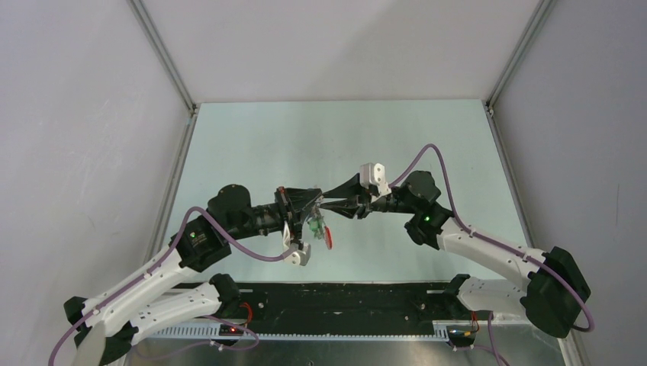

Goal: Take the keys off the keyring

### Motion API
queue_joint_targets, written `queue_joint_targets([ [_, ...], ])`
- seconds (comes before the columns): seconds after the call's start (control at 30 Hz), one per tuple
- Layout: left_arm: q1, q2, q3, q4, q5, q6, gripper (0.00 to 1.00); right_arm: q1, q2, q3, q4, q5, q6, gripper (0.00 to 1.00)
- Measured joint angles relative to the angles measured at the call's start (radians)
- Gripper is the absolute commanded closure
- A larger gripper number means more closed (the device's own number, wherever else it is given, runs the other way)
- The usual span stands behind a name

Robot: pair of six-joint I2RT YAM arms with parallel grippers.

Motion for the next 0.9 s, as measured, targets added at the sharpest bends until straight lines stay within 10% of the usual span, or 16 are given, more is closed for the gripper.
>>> queue_joint_targets([
  [0.4,0.0,-0.001,0.0,0.003,0.003,0.0,1.0,0.001,0.001,0.004,0.019,-0.024,0.039,0.99],
  [0.9,0.0,-0.01,0.0,0.002,-0.015,0.002,1.0,0.002,0.01,0.007,0.022,0.041,0.285,1.0],
])
